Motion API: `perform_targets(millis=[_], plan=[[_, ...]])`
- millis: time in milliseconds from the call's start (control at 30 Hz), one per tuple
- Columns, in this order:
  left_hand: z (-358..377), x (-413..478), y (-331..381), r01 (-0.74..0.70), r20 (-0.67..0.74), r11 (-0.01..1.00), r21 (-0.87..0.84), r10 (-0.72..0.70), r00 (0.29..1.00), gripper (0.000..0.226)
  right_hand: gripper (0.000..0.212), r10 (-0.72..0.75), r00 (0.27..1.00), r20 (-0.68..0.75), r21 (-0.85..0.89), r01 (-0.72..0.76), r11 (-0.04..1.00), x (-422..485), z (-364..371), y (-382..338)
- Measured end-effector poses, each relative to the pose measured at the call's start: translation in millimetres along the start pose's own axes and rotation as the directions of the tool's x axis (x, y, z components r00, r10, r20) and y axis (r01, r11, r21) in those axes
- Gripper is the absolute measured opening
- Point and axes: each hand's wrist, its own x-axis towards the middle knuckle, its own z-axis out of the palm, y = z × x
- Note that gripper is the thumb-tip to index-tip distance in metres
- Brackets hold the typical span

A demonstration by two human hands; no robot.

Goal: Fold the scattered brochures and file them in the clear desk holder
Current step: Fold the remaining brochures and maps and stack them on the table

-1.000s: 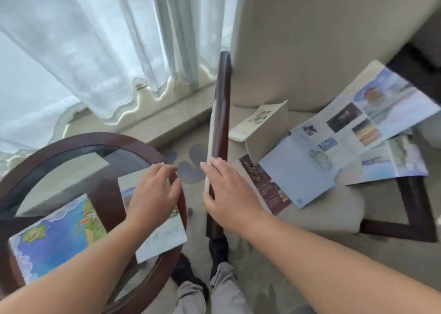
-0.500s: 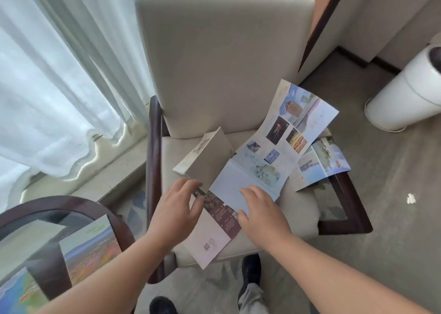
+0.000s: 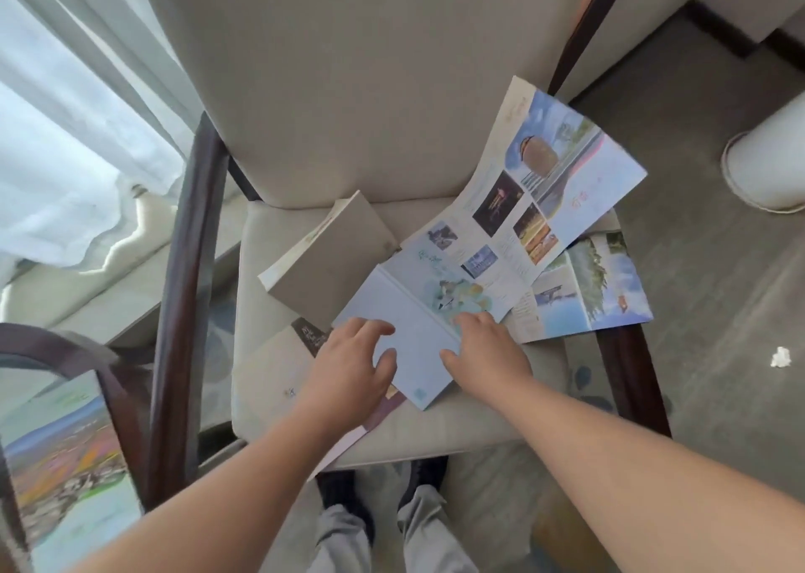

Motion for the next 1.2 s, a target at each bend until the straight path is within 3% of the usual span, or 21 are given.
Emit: perform_targets(millis=[200,433,800,1067,1133,1200], plan=[[32.9,25.2,-32.5,0.006,0.095,0.998,0.061,-0.011,0.995,0.035,0.057,0.036,0.999,-0.009,-0.112,-0.037,0.993,61.3,36.5,-12.2],[44.5,37.6,-45.4,0.004,0.085,0.999,0.052,-0.009,0.996,0.036,0.037,-0.017,0.996,-0.083,-0.271,-0.007,0.963,81.2,51.8,-15.9],[26.0,35.0,-45.2,0.031,0.081,0.999,-0.018,-0.03,0.996,0.036,0.011,-0.106,0.992,-0.066,-0.152,0.095,0.984,59.2,28.7,-21.6],[-35.3,75.4,-65.4,0.081,-0.227,0.996,0.026,-0.073,0.971,0.044,0.022,-0.175,0.966,-0.192,-0.067,0.165,0.984,16.5,-20.3,-34.7],[-45.8,97.1,-73.9,0.117,-0.286,0.985,0.125,-0.078,0.955,0.049,0.03,-0.166,0.963,-0.213,-0.037,0.162,0.986,13.2,-25.3,-35.6],[-49.6,119.3,-76.3,0.157,-0.25,0.951,0.266,-0.09,0.964,0.051,0.032,-0.154,0.962,-0.228,-0.029,0.151,0.988,12.0,-27.3,-35.5]])
